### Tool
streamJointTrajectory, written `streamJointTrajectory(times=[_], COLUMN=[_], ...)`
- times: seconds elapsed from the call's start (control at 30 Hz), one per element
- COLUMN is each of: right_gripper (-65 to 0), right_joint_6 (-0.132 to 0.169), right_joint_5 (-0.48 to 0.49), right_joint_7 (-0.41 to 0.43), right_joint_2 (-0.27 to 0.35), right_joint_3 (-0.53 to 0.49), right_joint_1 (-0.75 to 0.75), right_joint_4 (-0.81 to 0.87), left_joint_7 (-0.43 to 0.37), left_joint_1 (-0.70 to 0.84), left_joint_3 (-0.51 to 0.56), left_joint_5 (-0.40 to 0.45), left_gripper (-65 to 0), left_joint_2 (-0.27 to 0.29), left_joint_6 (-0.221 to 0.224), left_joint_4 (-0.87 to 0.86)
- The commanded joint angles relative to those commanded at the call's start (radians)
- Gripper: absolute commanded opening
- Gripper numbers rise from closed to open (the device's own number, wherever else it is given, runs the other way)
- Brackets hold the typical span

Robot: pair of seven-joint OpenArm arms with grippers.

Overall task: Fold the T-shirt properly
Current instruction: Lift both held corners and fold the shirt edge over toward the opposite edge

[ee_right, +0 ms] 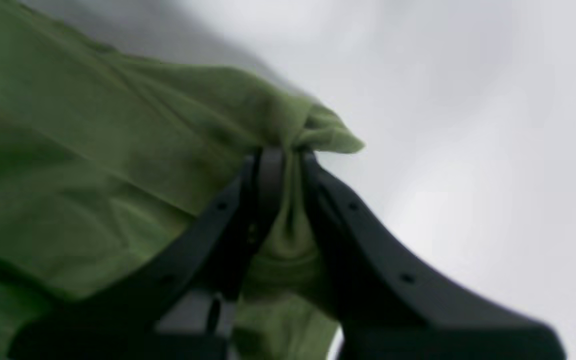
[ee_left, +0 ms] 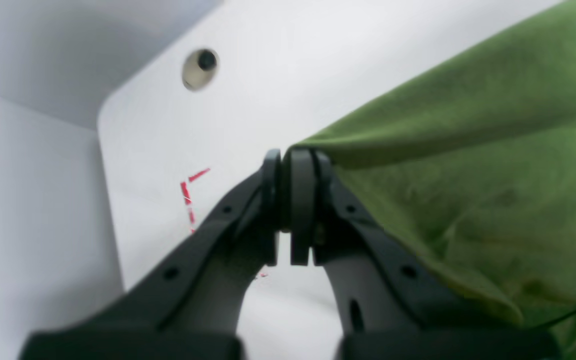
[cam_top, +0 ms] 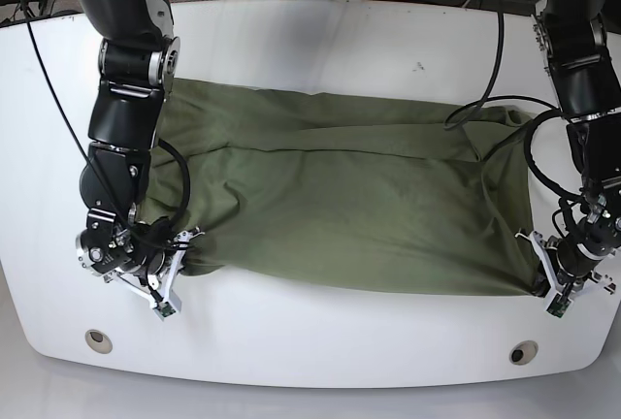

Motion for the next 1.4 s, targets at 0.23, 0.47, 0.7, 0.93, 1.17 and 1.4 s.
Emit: streamJointTrajectory(times=[0.23, 0.47, 0.7, 0.93, 1.17, 1.4], right_gripper=[-61.0, -61.0, -61.0, -61.0, -61.0, -61.0], right_joint_6=[0.000, 0.000, 0.000, 0.000, 0.000, 0.000], right_joint_5=[0.002, 0.002, 0.002, 0.058, 0.081, 0.081], right_joint_7=[-0.146, -0.269, -0.301, -0.340, -0.340, -0.340], right_joint_2=[-0.002, -0.006, -0.009, -0.011, -0.011, -0.040], right_joint_3=[0.018, 0.020, 0.018, 0.020, 0.020, 0.021], right_joint_1=[-0.034, -0.098, -0.206, -0.292, -0.400, -0.480], right_joint_4=[0.175, 0.322, 0.443, 0.539, 0.614, 0.640], left_joint_7=[0.000, 0.000, 0.000, 0.000, 0.000, 0.000], left_joint_1=[0.048, 0.118, 0.190, 0.236, 0.279, 0.338], left_joint_3=[0.000, 0.000, 0.002, 0.002, 0.000, 0.000], left_joint_5=[-0.002, -0.003, -0.005, -0.005, -0.005, -0.005], left_gripper=[-65.0, -65.0, -65.0, -65.0, -65.0, -65.0], left_joint_2=[-0.002, -0.002, 0.002, 0.000, -0.003, -0.029], left_joint_6=[0.000, 0.000, 0.000, 0.000, 0.000, 0.000], left_joint_4=[0.005, 0.046, 0.089, 0.092, 0.094, 0.098])
